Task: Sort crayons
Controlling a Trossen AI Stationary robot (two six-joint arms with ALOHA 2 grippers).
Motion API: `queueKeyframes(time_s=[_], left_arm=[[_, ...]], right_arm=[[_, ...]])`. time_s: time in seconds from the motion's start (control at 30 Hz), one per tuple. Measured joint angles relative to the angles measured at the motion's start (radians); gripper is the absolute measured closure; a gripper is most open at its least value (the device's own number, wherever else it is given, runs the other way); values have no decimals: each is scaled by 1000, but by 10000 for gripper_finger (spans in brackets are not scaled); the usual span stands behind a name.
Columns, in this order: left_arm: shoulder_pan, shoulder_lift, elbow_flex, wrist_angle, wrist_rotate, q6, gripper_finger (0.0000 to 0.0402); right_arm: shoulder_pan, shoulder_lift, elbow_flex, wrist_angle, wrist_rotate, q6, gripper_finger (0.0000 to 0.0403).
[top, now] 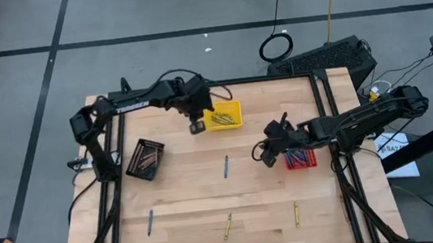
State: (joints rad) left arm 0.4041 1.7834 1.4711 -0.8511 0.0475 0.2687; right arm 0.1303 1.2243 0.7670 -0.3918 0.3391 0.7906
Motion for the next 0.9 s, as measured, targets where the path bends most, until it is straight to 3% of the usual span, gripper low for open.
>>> queueKeyframes(time_s=[0.33, 0.7, 0.9], left_arm=[[-143, -143, -2, -229, -40, -103, 401], [-273, -218, -2, -438, -176, -223, 401], [-333, -251, -3, -482, -197, -274, 401]], right_arm=[[0, 1, 0, 181, -3, -129, 314], [0, 17, 0, 409, -4, -44, 314], [0, 138, 45, 442, -23, -20, 314]])
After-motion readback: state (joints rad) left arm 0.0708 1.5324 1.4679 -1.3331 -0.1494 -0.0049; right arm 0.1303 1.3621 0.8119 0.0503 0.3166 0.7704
